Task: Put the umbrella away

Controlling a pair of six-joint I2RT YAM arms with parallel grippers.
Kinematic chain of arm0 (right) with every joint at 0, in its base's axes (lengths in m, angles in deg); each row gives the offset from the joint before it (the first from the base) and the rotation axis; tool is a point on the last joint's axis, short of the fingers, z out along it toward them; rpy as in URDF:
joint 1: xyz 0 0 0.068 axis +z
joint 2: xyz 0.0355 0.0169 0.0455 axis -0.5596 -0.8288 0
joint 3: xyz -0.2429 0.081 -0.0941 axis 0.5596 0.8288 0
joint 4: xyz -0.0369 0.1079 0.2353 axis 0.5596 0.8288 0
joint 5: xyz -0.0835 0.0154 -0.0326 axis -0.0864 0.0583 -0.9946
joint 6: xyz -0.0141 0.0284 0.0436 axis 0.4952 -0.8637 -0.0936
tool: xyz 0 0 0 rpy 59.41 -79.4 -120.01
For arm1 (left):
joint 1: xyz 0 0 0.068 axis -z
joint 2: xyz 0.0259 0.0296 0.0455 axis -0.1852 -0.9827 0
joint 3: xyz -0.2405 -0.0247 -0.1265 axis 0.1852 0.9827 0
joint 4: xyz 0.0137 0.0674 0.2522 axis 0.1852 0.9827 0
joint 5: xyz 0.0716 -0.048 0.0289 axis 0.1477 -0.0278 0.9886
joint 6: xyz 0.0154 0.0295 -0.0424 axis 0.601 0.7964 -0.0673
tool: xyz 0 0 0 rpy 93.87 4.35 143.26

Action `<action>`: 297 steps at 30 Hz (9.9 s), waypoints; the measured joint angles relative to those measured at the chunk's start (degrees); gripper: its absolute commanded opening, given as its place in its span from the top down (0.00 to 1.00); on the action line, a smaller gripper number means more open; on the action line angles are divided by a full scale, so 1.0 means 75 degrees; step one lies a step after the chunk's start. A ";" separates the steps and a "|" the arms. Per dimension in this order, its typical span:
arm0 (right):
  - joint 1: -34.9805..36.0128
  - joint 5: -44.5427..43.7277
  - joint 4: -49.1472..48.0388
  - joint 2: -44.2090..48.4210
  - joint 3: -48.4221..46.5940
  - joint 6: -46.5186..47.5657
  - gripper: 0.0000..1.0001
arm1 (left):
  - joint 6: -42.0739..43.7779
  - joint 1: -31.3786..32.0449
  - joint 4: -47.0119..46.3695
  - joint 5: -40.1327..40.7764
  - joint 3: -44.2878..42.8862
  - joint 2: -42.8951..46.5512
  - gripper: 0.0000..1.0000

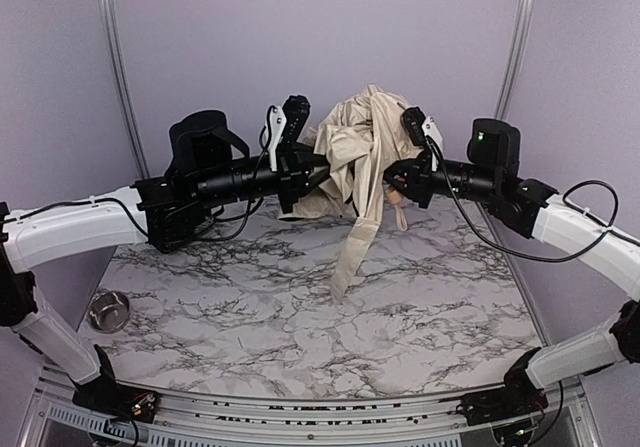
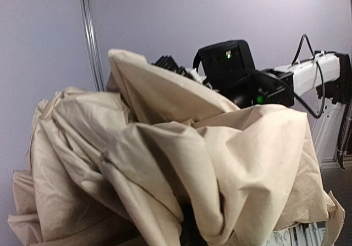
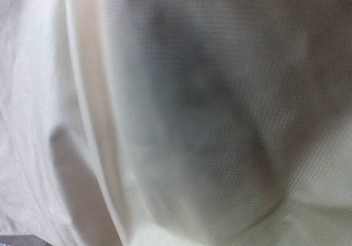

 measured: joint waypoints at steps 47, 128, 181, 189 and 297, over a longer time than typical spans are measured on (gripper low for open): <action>-0.1116 -0.1198 0.0012 -0.0242 -0.0163 -0.0968 1.00 | 0.2119 0.1757 0.2736 0.1405 -0.0947 0.2110 0.37; -0.0988 -0.2987 0.2451 -0.0536 -0.2022 0.0338 1.00 | 0.1244 0.0463 -0.0871 -0.1466 0.0737 -0.1737 1.00; 0.4470 -0.4001 0.0592 -0.1116 0.3112 0.4634 1.00 | 0.6301 -0.1999 0.1113 -0.0373 0.0245 -0.3905 1.00; 0.4479 -0.3797 0.0052 -0.2433 0.2967 0.3902 1.00 | 0.6490 -0.1964 0.1134 -0.0152 0.0146 -0.4191 1.00; 0.2454 -0.2769 0.1813 -0.1233 0.2060 -0.1935 0.58 | 0.1207 -0.1137 0.5729 -0.1702 0.1775 -0.2168 0.63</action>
